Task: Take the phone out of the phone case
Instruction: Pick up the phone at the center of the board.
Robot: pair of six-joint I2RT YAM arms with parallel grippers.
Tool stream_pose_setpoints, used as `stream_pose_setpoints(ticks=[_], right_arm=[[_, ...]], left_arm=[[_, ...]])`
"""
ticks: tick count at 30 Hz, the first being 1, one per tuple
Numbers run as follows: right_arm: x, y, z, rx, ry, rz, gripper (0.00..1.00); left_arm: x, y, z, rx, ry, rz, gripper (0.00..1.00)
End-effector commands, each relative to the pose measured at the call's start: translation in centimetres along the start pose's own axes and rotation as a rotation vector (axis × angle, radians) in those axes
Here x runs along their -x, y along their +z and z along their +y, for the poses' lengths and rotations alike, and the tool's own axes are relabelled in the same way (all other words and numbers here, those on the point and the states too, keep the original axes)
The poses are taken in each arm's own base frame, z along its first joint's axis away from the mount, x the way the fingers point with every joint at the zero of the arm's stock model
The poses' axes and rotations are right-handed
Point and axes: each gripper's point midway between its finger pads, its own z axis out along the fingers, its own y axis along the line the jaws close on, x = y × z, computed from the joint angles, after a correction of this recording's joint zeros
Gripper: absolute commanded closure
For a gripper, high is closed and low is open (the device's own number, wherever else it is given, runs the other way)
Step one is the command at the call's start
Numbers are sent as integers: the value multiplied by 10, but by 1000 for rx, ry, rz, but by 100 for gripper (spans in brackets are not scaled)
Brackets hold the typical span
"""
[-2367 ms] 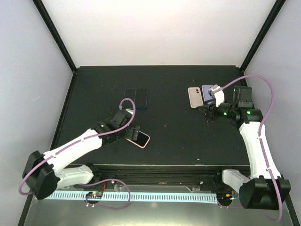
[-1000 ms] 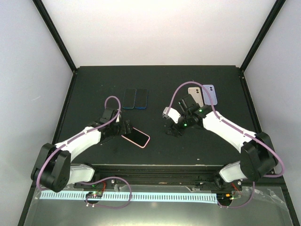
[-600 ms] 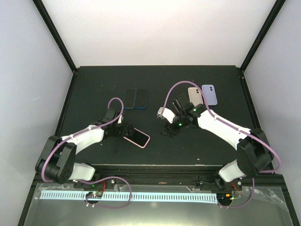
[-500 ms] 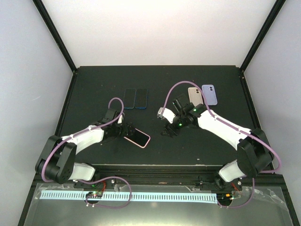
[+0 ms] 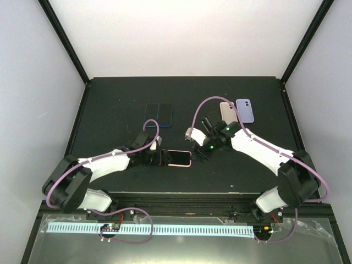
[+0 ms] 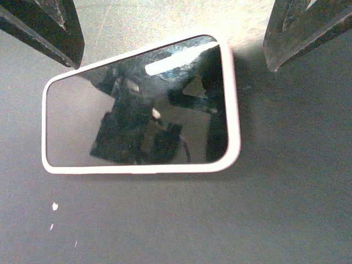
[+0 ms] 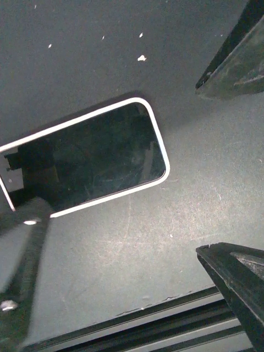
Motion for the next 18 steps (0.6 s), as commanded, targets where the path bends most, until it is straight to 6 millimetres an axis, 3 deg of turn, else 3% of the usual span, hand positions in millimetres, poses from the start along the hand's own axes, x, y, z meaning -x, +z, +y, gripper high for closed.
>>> stream_pose_setpoints(ticks=[1, 6, 11, 18], right_arm=[[-6, 13, 4, -60, -108, 81, 22], [-5, 34, 4, -104, -250, 142, 1], [11, 49, -6, -112, -337, 153, 0], [25, 78, -2, -15, -373, 216, 0]], left_arm=[[37, -46, 0, 79, 11, -204, 8], [43, -93, 13, 154, -1, -333, 3], [38, -116, 20, 165, -8, -388, 1], [36, -124, 26, 180, 8, -412, 1]])
